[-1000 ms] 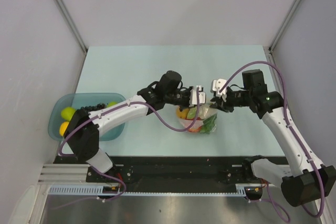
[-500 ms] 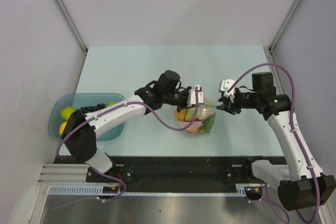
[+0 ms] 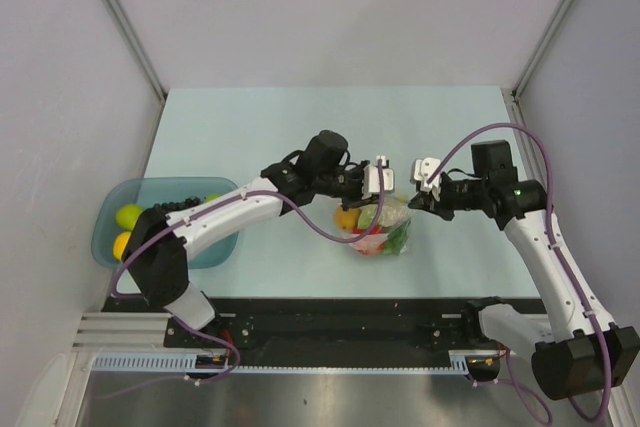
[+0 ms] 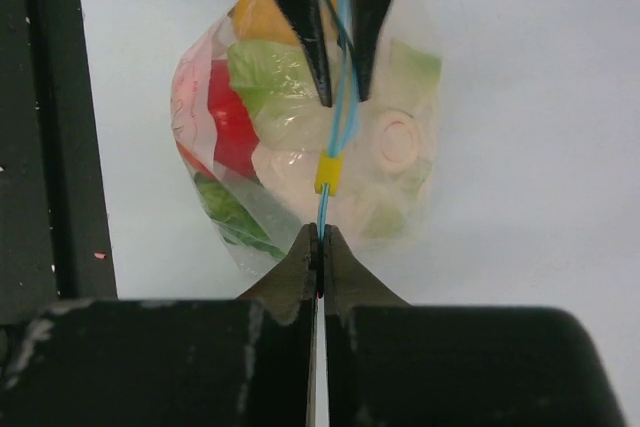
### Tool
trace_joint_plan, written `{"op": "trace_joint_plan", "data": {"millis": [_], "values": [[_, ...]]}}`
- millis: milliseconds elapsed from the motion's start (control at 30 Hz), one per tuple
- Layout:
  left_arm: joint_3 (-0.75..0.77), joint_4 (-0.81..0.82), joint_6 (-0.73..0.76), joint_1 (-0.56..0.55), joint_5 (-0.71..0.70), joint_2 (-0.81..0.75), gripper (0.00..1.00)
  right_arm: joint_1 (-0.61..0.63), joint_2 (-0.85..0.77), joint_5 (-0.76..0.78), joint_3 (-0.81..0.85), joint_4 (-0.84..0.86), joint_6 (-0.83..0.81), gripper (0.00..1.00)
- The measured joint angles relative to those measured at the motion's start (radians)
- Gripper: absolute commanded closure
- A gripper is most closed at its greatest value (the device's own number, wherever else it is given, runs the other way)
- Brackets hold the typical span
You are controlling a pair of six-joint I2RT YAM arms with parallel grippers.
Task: Place the food in the zip-top bag and seal the zipper
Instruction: Zip the zipper food storage bag at the center of the board.
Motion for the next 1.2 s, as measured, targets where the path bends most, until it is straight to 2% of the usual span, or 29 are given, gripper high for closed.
{"op": "trace_joint_plan", "data": {"millis": [100,233,433,533,633,667,900,1200], "values": [[0.014,0.022,-0.016,-0.002,0.0,0.001,0.54,-0.004,0.0,0.0,0.0,0.005,-0.001,1.0],[0.042,0.042,-0.033,-0.011,0.003,0.001,0.51,-0.009,0.0,0.0,0.0,0.015,0.0,1.0],[0.072,0.078,-0.033,-0.046,0.031,0.002,0.51,-0.01,0.0,-0.006,-0.001,0.023,0.0,1.0],[0.082,0.088,-0.029,-0.057,0.039,0.012,0.56,-0.01,-0.001,-0.007,-0.004,0.029,0.0,1.0],[0.107,0.088,-0.022,-0.064,0.045,0.042,0.66,-0.01,-0.002,-0.008,-0.004,0.031,0.0,1.0],[0.114,0.087,-0.016,-0.065,0.047,0.052,0.75,-0.011,-0.003,-0.008,-0.005,0.032,0.0,1.0],[0.12,0.063,0.021,-0.067,0.05,0.072,0.98,-0.019,-0.011,-0.006,-0.007,0.035,0.0,1.0],[0.101,0.05,0.072,-0.066,0.048,0.055,1.0,-0.041,-0.021,-0.014,-0.018,0.033,-0.016,1.0]]}}
